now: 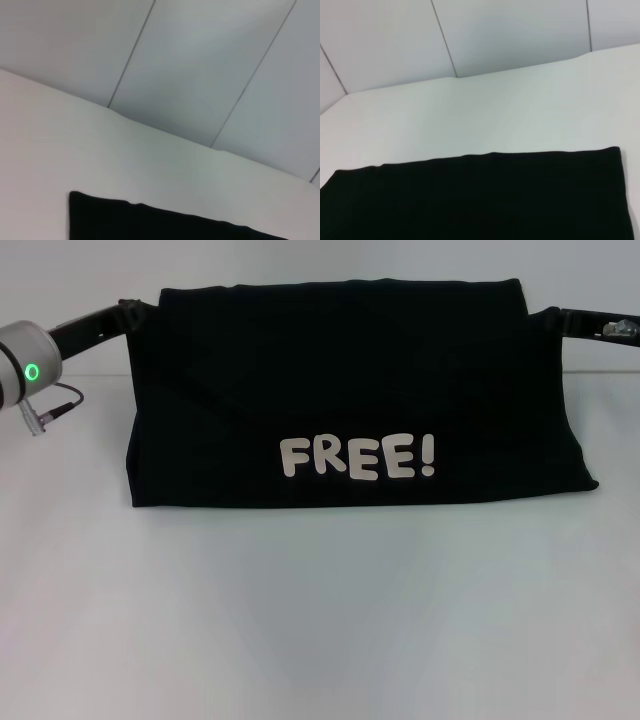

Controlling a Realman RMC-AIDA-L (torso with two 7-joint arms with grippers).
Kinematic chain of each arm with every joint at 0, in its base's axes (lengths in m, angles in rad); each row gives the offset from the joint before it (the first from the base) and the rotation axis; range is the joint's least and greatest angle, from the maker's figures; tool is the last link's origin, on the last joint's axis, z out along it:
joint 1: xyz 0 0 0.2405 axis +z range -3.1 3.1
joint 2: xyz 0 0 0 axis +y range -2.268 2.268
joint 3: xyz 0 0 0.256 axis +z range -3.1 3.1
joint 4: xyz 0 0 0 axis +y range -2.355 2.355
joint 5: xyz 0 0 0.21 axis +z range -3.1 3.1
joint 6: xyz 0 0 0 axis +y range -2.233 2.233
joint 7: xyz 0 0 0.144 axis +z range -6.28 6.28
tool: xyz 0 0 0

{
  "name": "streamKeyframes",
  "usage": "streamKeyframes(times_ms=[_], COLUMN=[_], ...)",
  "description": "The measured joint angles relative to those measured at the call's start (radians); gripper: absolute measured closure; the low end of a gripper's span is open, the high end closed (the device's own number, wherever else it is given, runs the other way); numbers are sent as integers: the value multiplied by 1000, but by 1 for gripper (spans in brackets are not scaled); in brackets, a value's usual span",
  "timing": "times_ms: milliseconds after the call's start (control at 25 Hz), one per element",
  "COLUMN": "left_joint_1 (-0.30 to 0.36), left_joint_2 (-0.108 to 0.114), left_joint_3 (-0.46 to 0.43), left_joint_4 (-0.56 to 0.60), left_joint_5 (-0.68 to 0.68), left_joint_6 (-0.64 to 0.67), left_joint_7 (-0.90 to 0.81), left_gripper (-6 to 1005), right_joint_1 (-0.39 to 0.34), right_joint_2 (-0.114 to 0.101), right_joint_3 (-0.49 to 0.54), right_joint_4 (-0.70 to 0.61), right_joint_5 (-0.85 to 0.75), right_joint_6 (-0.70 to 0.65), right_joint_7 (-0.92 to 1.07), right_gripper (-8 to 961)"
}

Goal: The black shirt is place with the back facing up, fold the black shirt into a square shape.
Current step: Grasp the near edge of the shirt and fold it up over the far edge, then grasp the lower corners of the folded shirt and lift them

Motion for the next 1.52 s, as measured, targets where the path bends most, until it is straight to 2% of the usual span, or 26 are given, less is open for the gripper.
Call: streamKeyframes(times_ms=[200, 520, 680, 920, 1080, 1280, 1360, 1520], left_joint_1=[-7, -17, -17, -20, -22, -8, 14, 103], left_joint_2=[-11, -52, -63, -65, -73, -75, -75, -75], left_joint_3=[0, 4, 42, 126, 163, 168, 176, 232], left_joint_4=[-32, -44, -44, -46, -38, -14, 12, 117], left_joint_5=[-7, -17, -16, -15, -17, -18, -11, -6], left_joint_6=[-45, -120, -130, -201, -249, -220, -156, 73], left_joint_7=[80, 142, 150, 144, 148, 128, 78, -78], left_gripper=[813, 806, 802, 797, 620, 393, 331, 266], right_joint_1=[-6, -12, -16, -38, -67, -94, -106, -159], right_joint_2=[8, 58, 72, 90, 108, 108, 103, 74], right_joint_3=[-1, -1, -1, 0, 0, -3, -13, -41], right_joint_4=[34, 38, 33, 14, -15, -17, -17, -21], right_joint_5=[30, 52, 59, 137, 230, 293, 293, 291], right_joint_6=[49, 111, 114, 165, 184, 154, 118, -50], right_joint_7=[-8, -12, -8, -18, -75, -115, -115, -115], right_gripper=[903, 904, 903, 749, 580, 408, 343, 347])
